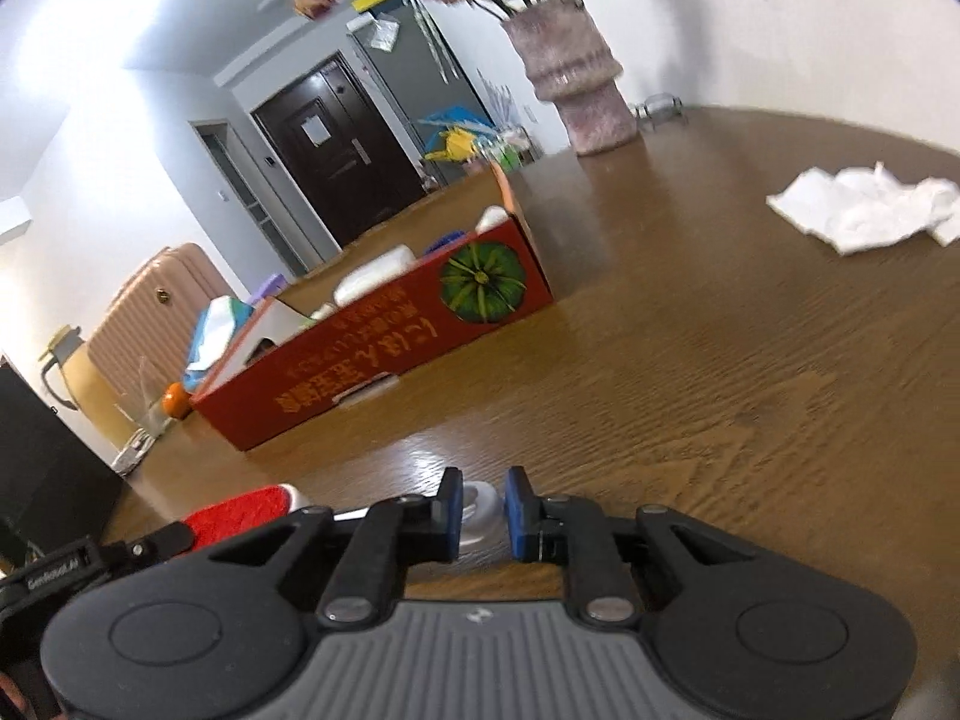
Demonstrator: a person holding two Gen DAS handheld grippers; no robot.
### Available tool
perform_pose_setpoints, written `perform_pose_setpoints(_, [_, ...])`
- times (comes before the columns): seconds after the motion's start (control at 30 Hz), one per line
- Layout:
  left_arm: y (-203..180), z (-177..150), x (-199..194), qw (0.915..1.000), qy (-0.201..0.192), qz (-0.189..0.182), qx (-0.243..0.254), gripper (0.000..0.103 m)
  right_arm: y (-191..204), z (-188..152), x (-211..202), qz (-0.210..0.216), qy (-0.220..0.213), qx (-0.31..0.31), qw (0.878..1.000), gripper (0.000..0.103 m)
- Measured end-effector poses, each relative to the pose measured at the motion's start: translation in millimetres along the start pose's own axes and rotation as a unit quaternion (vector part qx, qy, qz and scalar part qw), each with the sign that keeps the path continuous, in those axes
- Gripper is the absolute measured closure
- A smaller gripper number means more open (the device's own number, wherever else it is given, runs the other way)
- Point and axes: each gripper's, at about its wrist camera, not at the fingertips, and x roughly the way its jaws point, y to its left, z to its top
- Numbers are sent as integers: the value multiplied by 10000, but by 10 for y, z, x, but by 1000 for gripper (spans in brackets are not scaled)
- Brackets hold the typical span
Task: Organize rigid objects
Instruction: 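Lift the lint brush into the box and open the left gripper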
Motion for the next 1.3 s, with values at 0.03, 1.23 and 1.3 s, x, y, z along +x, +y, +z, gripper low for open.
perform_pose_setpoints(0.03, [-33, -21, -95, 10000, -40, -31, 17, 51, 43, -9, -82, -25, -79, -87, 9999, 87])
perform_pose_setpoints(1.23, [-772, 1212, 336, 9938, -697, -567, 659, 51, 244, 1197, -81, 79, -1305, -776, 9884, 87])
perform_pose_setpoints(1.3, [-716, 1332, 544, 9952, -627, -429, 624, 51, 238, 1330, 200, 119, -1143, -733, 9907, 87])
